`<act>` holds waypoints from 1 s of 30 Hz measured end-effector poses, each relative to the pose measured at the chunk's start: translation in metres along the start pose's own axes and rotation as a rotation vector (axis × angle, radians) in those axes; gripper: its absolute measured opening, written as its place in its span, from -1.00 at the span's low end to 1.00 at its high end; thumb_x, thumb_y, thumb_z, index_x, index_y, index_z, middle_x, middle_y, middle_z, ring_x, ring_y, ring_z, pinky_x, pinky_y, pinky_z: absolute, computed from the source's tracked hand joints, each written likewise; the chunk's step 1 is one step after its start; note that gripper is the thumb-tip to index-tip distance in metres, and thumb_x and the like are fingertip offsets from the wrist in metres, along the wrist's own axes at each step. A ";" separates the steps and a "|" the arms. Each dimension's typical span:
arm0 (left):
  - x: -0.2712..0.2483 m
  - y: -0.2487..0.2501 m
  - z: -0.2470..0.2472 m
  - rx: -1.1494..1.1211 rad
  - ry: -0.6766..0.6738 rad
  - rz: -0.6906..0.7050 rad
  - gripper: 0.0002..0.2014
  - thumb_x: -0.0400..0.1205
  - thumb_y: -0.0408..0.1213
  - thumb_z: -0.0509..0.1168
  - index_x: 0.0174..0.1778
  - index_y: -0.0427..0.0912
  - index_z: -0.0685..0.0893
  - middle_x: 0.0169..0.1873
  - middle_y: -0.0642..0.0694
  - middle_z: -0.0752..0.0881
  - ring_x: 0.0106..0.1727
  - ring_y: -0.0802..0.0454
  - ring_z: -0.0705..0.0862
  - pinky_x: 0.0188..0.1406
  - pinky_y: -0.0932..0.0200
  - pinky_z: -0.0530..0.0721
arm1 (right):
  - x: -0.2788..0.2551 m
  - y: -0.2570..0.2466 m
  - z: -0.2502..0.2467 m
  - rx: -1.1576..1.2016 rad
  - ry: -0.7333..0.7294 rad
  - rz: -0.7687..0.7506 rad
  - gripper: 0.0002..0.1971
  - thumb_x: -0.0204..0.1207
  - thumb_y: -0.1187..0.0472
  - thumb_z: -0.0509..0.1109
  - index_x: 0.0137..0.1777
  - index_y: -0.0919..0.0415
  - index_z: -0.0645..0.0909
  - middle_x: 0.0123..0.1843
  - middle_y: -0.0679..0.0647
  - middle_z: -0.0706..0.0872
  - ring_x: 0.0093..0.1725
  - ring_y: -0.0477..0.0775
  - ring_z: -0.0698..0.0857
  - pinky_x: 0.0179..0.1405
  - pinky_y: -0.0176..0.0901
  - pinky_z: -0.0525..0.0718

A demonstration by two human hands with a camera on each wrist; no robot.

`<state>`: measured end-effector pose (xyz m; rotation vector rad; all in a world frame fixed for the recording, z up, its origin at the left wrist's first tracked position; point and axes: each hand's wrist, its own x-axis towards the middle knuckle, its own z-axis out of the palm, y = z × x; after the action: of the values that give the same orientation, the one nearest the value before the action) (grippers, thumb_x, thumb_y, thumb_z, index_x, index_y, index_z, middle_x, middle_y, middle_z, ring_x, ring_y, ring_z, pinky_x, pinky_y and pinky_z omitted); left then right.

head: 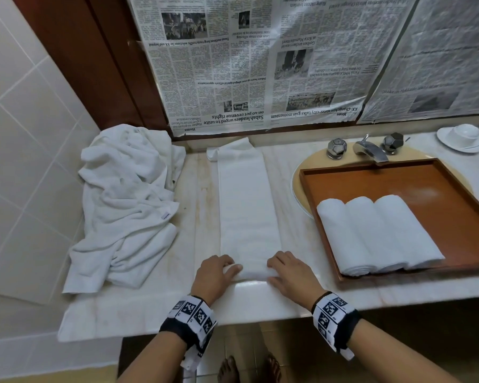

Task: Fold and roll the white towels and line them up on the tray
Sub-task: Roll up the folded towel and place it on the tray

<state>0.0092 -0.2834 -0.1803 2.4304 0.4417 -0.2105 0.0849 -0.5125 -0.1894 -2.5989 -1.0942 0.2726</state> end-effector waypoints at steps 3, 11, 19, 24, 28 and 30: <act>-0.004 0.000 0.000 0.104 0.027 0.048 -0.64 0.69 0.15 0.27 0.15 -0.03 0.77 0.12 0.03 0.54 0.09 0.03 0.58 0.01 0.13 0.53 | 0.005 0.002 -0.004 0.111 -0.070 0.053 -0.66 0.63 0.05 0.36 0.35 0.14 0.59 0.27 -0.01 0.58 0.30 0.03 0.49 0.16 -0.15 0.53; -0.016 -0.011 0.016 0.230 -0.043 0.312 -0.54 0.67 0.23 0.22 0.42 0.11 0.62 0.27 0.12 0.60 0.24 0.03 0.57 0.15 0.13 0.50 | 0.014 0.012 -0.016 0.308 -0.255 0.169 -0.61 0.59 0.00 0.43 0.36 0.11 0.66 0.29 -0.02 0.66 0.31 0.01 0.57 0.29 -0.22 0.46; -0.014 -0.007 0.014 -0.033 0.039 0.162 -0.70 0.72 0.07 0.28 0.26 0.05 0.75 0.10 0.06 0.76 0.15 0.08 0.68 0.11 0.21 0.50 | -0.002 0.007 -0.014 0.196 -0.018 0.044 -0.81 0.71 0.13 0.28 0.24 -0.01 0.66 0.14 -0.05 0.66 0.02 0.06 0.68 0.03 -0.03 0.66; -0.015 0.000 0.020 -0.047 0.118 0.113 -0.80 0.70 0.03 0.31 0.12 0.03 0.66 0.05 0.08 0.57 0.03 0.06 0.60 -0.03 0.15 0.50 | -0.006 -0.004 -0.004 -0.053 0.020 -0.078 -0.66 0.52 -0.07 0.22 0.03 0.13 0.70 0.03 0.02 0.66 -0.06 0.06 0.66 -0.32 -0.10 0.69; -0.017 0.004 0.025 0.197 0.187 0.225 -0.73 0.65 0.11 0.26 0.05 0.03 0.74 0.15 0.06 0.59 0.11 -0.07 0.56 -0.13 0.03 0.57 | -0.002 -0.004 -0.003 0.005 0.005 -0.017 -0.65 0.56 -0.07 0.30 0.14 0.15 0.70 0.12 0.00 0.64 0.09 0.07 0.62 -0.16 -0.06 0.68; -0.022 0.003 0.028 0.250 0.165 0.255 -0.57 0.57 0.27 0.18 0.09 0.05 0.73 0.12 0.07 0.62 0.13 -0.05 0.55 -0.15 0.03 0.60 | 0.003 -0.002 -0.005 0.133 -0.031 0.048 -0.63 0.62 -0.07 0.34 0.28 0.14 0.67 0.21 -0.03 0.62 0.21 0.01 0.55 0.06 -0.10 0.59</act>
<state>-0.0114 -0.3088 -0.1945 2.7319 0.1795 0.0489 0.0877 -0.5100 -0.1839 -2.5126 -0.9897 0.3840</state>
